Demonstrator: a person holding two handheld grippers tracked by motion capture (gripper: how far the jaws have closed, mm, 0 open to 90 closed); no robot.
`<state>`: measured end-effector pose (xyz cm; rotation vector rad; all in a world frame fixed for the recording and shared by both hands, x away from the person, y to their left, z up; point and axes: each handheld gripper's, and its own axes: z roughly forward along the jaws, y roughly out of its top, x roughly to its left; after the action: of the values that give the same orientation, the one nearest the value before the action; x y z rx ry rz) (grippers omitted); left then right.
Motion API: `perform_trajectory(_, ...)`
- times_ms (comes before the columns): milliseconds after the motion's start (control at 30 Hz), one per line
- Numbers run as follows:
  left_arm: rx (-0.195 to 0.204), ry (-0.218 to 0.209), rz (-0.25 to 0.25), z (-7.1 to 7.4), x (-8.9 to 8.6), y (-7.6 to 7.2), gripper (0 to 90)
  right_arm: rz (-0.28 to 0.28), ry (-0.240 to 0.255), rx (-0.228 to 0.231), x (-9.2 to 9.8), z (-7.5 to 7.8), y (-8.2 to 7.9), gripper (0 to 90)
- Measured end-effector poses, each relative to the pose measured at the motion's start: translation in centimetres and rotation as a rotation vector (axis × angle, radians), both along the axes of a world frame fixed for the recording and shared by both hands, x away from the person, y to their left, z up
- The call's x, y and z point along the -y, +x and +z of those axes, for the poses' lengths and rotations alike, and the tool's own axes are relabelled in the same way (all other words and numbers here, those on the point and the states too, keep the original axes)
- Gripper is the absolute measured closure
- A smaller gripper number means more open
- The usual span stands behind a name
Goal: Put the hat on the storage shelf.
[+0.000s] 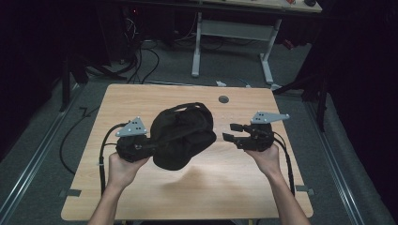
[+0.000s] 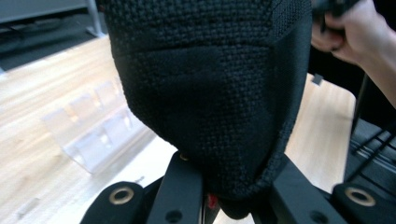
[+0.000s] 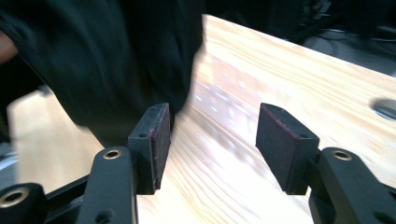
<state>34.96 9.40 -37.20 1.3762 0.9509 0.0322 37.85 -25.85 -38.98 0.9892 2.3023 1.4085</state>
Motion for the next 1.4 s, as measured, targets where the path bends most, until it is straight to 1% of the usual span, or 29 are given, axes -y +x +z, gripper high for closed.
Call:
perform_trajectory(33, 0.0, -0.014, 0.008, 0.2, -0.1, 0.1, 85.9, -0.017, -0.018, -0.006, 0.2, -0.6, -0.2, 44.8)
perform_trajectory(67, 0.0, -0.014, 0.008, 0.2, -0.1, 0.1, 85.9, -0.017, -0.018, -0.006, 0.2, -0.6, -0.2, 44.8)
perform_trajectory(100, 0.004, -0.026, 0.029, 0.4, -0.3, 0.3, 85.8, -0.046, -0.035, -0.03, 0.7, -2.1, -0.5, 45.3)
perform_trajectory(133, 0.004, -0.026, 0.029, 0.4, -0.3, 0.3, 85.8, -0.046, -0.035, -0.03, 0.7, -2.1, -0.5, 45.3)
perform_trajectory(167, 0.007, -0.033, 0.044, 0.5, -0.3, 0.4, 85.8, -0.092, -0.079, -0.043, 1.1, -3.6, -0.8, 45.4)
perform_trajectory(200, 0.007, -0.039, 0.051, 0.6, -0.4, 0.5, 85.8, -0.092, -0.079, -0.043, 1.1, -3.6, -0.8, 45.7)
perform_trajectory(233, 0.006, -0.05, 0.064, 0.7, -0.4, 0.6, 85.7, -0.133, -0.111, -0.052, 1.5, -5.2, -1.0, 46.4)
perform_trajectory(267, 0.011, -0.06, 0.086, 0.8, -0.5, 0.8, 85.7, -0.152, -0.122, -0.055, 1.8, -6.0, -1.1, 46.5)
perform_trajectory(367, 0.019, -0.079, 0.127, 1.0, -0.8, 1.2, 85.6, -0.216, -0.134, -0.077, 2.6, -8.1, -1.3, 46.3)
perform_trajectory(400, 0.019, -0.079, 0.127, 1.0, -0.8, 1.2, 85.6, -0.216, -0.134, -0.077, 2.6, -8.1, -1.3, 46.3)
perform_trajectory(433, 0.023, -0.09, 0.146, 1.1, -0.8, 1.4, 85.6, -0.271, -0.154, -0.076, 3.2, -9.5, -1.5, 46.1)
perform_trajectory(467, 0.027, -0.104, 0.174, 1.3, -0.9, 1.7, 85.6, -0.29, -0.166, -0.073, 3.4, -10.0, -1.6, 46.0)
perform_trajectory(500, 0.027, -0.104, 0.174, 1.3, -0.9, 1.7, 85.6, -0.316, -0.182, -0.072, 3.5, -10.5, -1.6, 45.7)
perform_trajectory(533, 0.028, -0.108, 0.185, 1.3, -0.9, 1.9, 85.6, -0.316, -0.182, -0.072, 3.5, -10.5, -1.6, 45.7)
perform_trajectory(567, 0.034, -0.123, 0.21, 1.5, -1.0, 2.2, 85.6, -0.352, -0.208, -0.074, 3.8, -11.6, -1.7, 45.4)
perform_trajectory(633, 0.038, -0.129, 0.228, 1.7, -1.0, 2.5, 85.6, -0.371, -0.215, -0.074, 4.0, -12.2, -1.8, 44.7)
perform_trajectory(700, 0.037, -0.141, 0.249, 1.8, -1.0, 3.0, 85.6, -0.392, -0.217, -0.063, 4.2, -12.7, -1.9, 43.5)
perform_trajectory(733, 0.037, -0.141, 0.249, 1.8, -1.0, 3.0, 85.6, -0.401, -0.218, -0.056, 4.3, -12.8, -1.9, 43.1)
perform_trajectory(767, 0.039, -0.145, 0.264, 1.8, -1.1, 3.3, 85.6, -0.401, -0.218, -0.056, 4.3, -12.8, -1.9, 43.1)
perform_trajectory(800, 0.041, -0.147, 0.278, 1.8, -1.1, 3.5, 85.6, -0.423, -0.227, -0.051, 4.4, -13.2, -2.0, 42.2)
perform_trajectory(833, 0.042, -0.153, 0.301, 1.9, -1.2, 3.9, 85.5, -0.428, -0.235, -0.046, 4.4, -13.4, -2.0, 41.9)
perform_trajectory(933, 0.041, -0.162, 0.339, 2.1, -1.3, 4.6, 85.5, -0.445, -0.26, -0.053, 4.3, -14.0, -1.9, 40.2)
perform_trajectory(967, 0.043, -0.164, 0.35, 2.1, -1.4, 4.8, 85.5, -0.452, -0.278, -0.055, 4.2, -14.0, -1.9, 39.3)
perform_trajectory(1033, 0.045, -0.161, 0.37, 2.2, -1.4, 5.2, 85.5, -0.455, -0.293, -0.042, 4.0, -14.0, -2.0, 39.3)
perform_trajectory(1133, 0.045, -0.159, 0.401, 2.2, -1.5, 5.9, 85.4, -0.463, -0.335, -0.033, 3.7, -14.0, -2.0, 38.1)
perform_trajectory(1167, 0.045, -0.159, 0.401, 2.2, -1.5, 5.9, 85.4, -0.467, -0.34, -0.027, 3.6, -14.1, -2.0, 38.0)
perform_trajectory(1233, 0.039, -0.162, 0.432, 2.2, -1.5, 6.5, 85.4, -0.47, -0.351, -0.018, 3.5, -14.1, -2.1, 37.7)
perform_trajectory(1333, 0.036, -0.164, 0.45, 2.1, -1.4, 6.9, 85.4, -0.47, -0.365, -0.003, 3.3, -14.1, -2.2, 37.7)
perform_trajectory(1400, 0.041, -0.148, 0.473, 2.0, -1.0, 7.5, 85.4, -0.471, -0.371, 0.005, 3.2, -14.1, -2.3, 37.6)
